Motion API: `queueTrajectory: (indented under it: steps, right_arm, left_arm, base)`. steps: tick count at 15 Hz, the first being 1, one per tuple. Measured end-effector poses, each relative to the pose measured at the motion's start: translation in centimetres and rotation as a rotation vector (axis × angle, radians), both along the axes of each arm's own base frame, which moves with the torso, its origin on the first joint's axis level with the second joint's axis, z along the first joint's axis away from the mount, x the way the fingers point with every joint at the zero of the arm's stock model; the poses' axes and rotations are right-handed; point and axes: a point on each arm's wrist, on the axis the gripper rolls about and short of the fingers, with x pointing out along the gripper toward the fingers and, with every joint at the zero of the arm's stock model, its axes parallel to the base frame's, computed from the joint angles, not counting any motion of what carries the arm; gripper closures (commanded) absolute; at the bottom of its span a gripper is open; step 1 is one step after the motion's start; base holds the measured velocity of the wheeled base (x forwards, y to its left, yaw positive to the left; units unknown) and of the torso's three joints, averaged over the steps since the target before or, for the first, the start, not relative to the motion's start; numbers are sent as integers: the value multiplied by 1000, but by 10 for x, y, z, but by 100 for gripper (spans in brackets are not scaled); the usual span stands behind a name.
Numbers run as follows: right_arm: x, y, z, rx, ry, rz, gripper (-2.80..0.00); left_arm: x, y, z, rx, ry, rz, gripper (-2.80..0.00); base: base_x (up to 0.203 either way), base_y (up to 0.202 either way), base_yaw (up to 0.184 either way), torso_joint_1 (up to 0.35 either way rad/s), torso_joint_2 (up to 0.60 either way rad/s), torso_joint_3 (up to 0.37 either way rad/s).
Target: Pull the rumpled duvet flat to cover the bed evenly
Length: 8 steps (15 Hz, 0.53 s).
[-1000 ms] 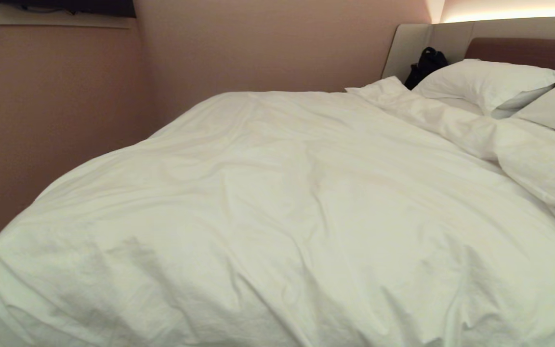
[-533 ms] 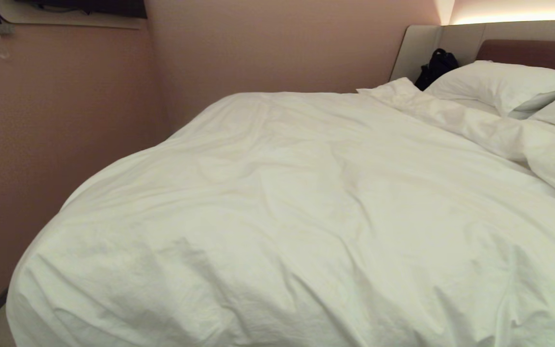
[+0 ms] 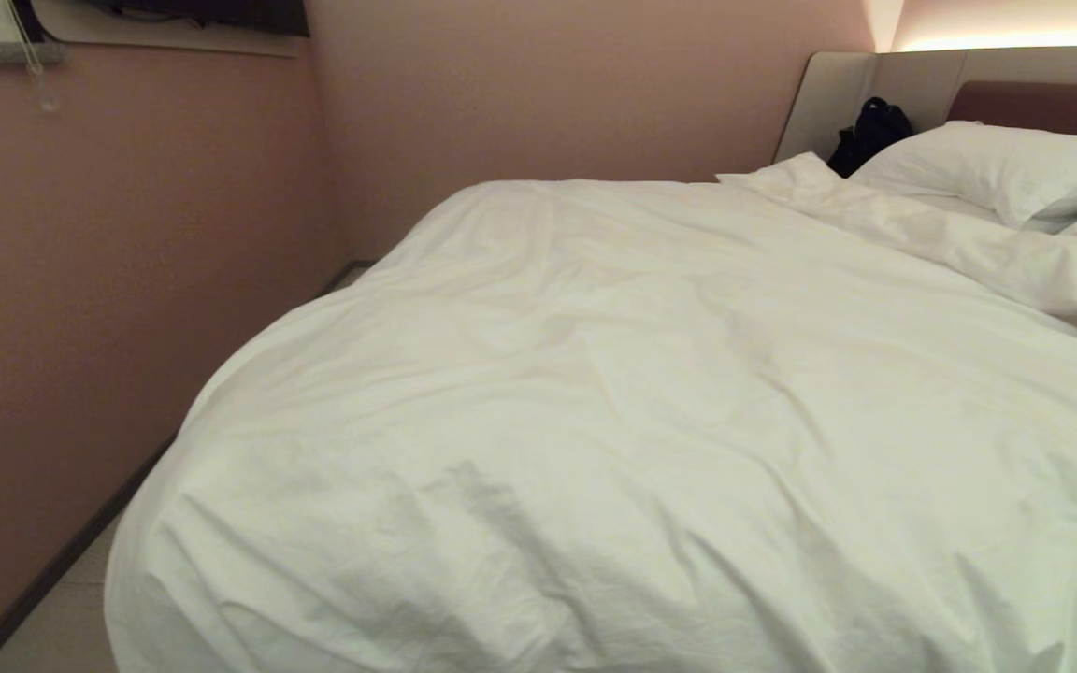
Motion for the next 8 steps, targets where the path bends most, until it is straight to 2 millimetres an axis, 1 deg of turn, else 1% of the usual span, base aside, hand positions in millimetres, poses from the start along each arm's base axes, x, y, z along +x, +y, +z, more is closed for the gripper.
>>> queueTrajectory:
  steps: [8]
  right_arm:
    - [0,0,0,0,0,0,0]
  left_arm:
    - [0,0,0,-2,-1,0,0]
  base:
    - [0,195,0,3,2,2]
